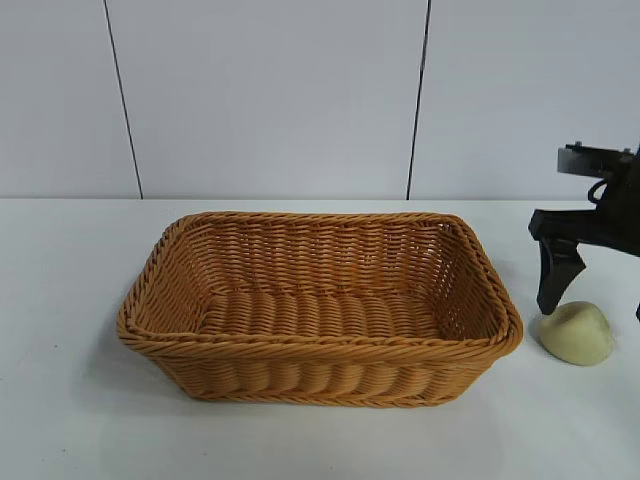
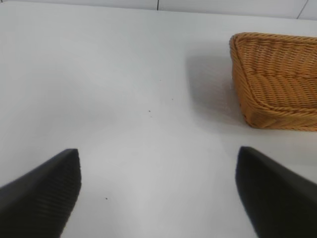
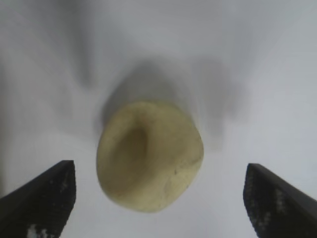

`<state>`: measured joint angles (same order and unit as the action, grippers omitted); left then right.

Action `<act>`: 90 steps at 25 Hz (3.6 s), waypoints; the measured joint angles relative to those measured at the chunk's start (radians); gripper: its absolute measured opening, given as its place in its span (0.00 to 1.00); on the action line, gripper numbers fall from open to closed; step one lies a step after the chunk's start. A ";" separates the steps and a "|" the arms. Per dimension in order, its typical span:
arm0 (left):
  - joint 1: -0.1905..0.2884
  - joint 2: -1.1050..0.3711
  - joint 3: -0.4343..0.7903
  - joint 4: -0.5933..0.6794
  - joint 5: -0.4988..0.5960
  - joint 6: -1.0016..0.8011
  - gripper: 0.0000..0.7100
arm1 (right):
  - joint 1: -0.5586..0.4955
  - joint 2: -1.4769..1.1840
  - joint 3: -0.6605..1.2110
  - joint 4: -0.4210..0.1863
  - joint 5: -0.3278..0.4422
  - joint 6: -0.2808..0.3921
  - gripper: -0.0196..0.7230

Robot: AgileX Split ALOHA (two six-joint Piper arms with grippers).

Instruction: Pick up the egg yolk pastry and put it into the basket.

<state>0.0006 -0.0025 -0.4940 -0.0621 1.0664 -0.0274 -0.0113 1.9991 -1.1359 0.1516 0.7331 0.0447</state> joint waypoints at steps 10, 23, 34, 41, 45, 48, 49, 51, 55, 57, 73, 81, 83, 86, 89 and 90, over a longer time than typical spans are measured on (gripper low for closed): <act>0.000 0.000 0.000 0.000 0.000 0.000 0.87 | 0.000 0.000 -0.028 0.003 0.034 -0.002 0.23; 0.000 0.000 0.000 0.000 0.000 0.000 0.87 | 0.003 -0.141 -0.361 0.000 0.341 -0.027 0.22; 0.000 0.000 0.000 0.000 0.000 0.000 0.87 | 0.258 -0.143 -0.407 -0.001 0.363 0.006 0.22; 0.000 0.000 0.000 0.000 0.000 0.000 0.87 | 0.490 -0.136 -0.407 0.002 0.284 0.059 0.22; 0.000 0.000 0.000 0.000 0.000 0.000 0.87 | 0.567 -0.093 -0.407 0.002 0.235 0.081 0.22; 0.000 0.000 0.000 0.000 0.000 0.000 0.87 | 0.585 -0.032 -0.407 0.002 0.185 0.097 0.22; 0.000 0.000 0.000 0.000 0.000 0.000 0.87 | 0.585 -0.009 -0.407 -0.001 0.173 0.101 0.22; 0.000 0.000 0.000 0.000 0.000 0.000 0.87 | 0.585 0.050 -0.407 -0.012 0.149 0.108 0.22; 0.000 0.000 0.000 0.000 0.000 0.000 0.87 | 0.585 0.136 -0.407 -0.013 0.131 0.108 0.22; 0.000 0.000 0.000 0.000 0.000 0.000 0.87 | 0.585 0.164 -0.407 -0.012 0.128 0.108 0.22; 0.000 0.000 0.000 0.000 0.000 0.000 0.87 | 0.585 0.082 -0.477 -0.063 0.235 0.108 0.83; 0.000 0.000 0.000 0.000 0.000 0.000 0.87 | 0.585 0.067 -0.734 -0.182 0.471 0.127 0.83; 0.000 0.000 0.000 0.000 0.000 0.000 0.87 | 0.582 0.063 -0.766 -0.200 0.473 0.130 0.83; 0.000 0.000 0.000 0.000 0.000 0.000 0.87 | 0.565 0.060 -0.775 -0.207 0.477 0.130 0.83; 0.000 0.000 0.000 0.000 0.000 0.000 0.87 | 0.524 0.060 -0.775 -0.211 0.479 0.130 0.83; 0.000 0.000 0.000 0.000 0.000 0.000 0.87 | 0.507 0.060 -0.775 -0.214 0.480 0.130 0.83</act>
<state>0.0006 -0.0025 -0.4940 -0.0621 1.0664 -0.0274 0.4956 2.0590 -1.9108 -0.0620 1.2126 0.1750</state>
